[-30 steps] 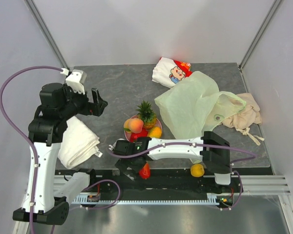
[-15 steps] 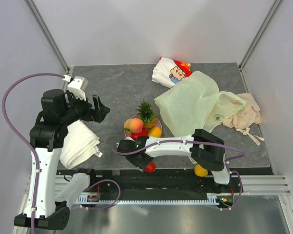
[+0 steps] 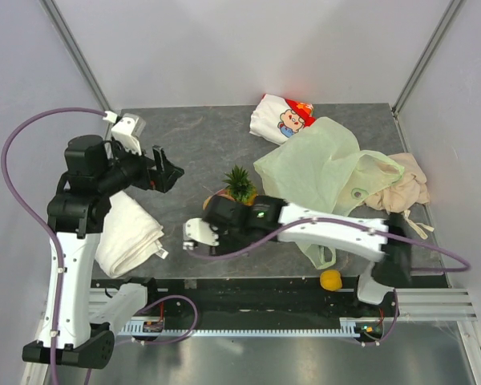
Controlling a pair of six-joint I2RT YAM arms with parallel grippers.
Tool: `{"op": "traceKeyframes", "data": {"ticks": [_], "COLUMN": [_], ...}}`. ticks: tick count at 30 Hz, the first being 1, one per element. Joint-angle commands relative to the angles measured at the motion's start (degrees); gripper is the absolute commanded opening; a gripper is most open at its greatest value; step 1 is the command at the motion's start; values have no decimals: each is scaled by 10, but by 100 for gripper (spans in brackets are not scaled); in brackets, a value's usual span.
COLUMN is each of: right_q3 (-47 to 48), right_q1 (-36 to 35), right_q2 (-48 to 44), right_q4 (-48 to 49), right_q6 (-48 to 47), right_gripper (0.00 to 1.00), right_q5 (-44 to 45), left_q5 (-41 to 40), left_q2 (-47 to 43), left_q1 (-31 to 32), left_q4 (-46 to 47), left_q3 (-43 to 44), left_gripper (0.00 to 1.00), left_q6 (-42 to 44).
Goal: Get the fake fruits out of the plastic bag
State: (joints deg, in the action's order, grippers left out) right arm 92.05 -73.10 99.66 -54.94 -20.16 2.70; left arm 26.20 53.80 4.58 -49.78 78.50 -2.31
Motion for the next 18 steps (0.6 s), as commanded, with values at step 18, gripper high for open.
{"op": "traceKeyframes", "data": {"ticks": [18], "right_q3": [-135], "right_q1": [200], "right_q2": [-94], "right_q4": [98], "right_q6": [-765], "right_gripper": [26], "right_q5": [-95], "left_q5": [57], "left_q2": [77], "left_q1": [-69], "left_q4": [51], "left_q3": [45], "left_gripper": [99], "left_q6": [15]}}
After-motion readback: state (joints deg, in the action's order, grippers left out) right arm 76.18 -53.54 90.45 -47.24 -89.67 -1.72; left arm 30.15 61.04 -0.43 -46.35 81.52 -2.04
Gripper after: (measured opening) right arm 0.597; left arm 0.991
